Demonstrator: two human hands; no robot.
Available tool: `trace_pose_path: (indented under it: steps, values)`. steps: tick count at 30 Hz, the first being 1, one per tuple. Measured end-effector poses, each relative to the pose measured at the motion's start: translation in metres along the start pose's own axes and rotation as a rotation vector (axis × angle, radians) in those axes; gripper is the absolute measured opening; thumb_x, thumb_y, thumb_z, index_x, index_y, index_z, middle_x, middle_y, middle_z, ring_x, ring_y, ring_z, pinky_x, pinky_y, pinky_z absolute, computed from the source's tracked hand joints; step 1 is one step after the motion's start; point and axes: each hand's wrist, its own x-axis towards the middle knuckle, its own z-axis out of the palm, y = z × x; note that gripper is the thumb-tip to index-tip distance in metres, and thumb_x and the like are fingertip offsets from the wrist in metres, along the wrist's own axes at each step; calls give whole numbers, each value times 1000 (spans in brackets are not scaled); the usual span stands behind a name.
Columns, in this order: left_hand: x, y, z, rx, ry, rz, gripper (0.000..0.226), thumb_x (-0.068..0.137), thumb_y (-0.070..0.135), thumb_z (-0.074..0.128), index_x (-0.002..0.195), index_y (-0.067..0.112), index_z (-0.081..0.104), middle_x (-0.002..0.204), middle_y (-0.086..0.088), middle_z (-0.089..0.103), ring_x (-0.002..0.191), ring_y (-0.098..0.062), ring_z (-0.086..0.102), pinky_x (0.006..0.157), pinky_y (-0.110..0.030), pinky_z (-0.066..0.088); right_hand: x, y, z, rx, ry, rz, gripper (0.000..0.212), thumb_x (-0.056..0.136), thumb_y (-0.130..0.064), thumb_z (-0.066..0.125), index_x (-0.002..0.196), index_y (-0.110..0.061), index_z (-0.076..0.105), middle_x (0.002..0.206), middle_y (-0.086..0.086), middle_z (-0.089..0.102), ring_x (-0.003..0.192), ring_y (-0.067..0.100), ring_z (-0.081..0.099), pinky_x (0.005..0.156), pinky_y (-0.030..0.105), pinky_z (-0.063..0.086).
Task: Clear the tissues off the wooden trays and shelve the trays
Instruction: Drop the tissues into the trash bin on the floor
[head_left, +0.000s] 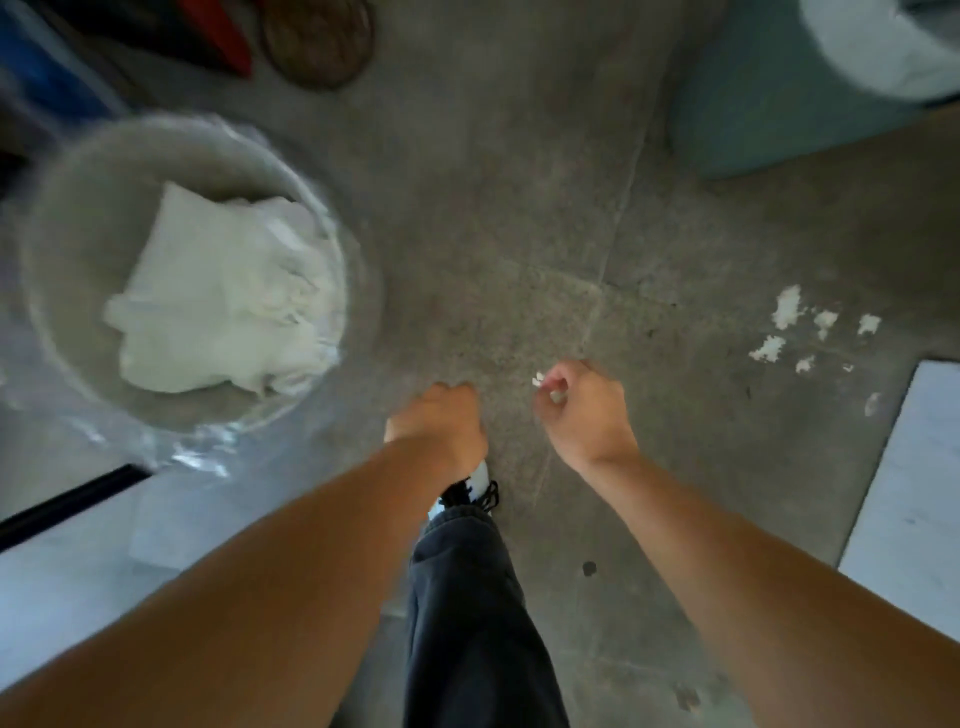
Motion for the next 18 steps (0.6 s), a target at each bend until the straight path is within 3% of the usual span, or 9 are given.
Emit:
trace_pose_path:
  steps: [4,9,12,15,18]
  values:
    - [-76,-3,-67,-123,-6,-51,34,93,28,49,123,11,54,126,-17,58,114,-38,58,86,-44,49,-33,-113,-57,74,75,-213,10,83,-6,66,76,-6,60,82,14,61,69,18,50,62,17,28]
    - [-149,-37,-129,-329,33,-87,32,91,20,50,119,10,61,117,-14,66,106,-32,62,86,-41,53,-78,-251,-73,128,47,-391,8,81,-8,65,77,-5,59,83,14,62,76,25,54,68,27,36]
    - [-170,-83,-146,-290,58,-208,32,90,24,49,115,9,61,116,-13,65,107,-34,61,82,-39,50,-81,-294,-54,37,-59,-378,11,85,-10,61,84,0,63,93,21,63,89,34,58,74,34,39]
    - [-183,-129,-158,-293,82,-339,31,89,23,49,114,9,60,111,-14,62,101,-35,61,71,-38,46,-77,-310,-39,-115,-192,-260,16,87,-18,58,89,-4,67,105,20,60,91,35,59,69,29,39]
    - [-206,-153,-172,-310,101,-360,34,88,20,52,120,10,58,114,-17,61,95,-33,60,69,-38,46,-93,-319,-43,-275,-282,-214,21,88,-21,54,69,-11,53,97,19,61,83,32,59,65,31,42]
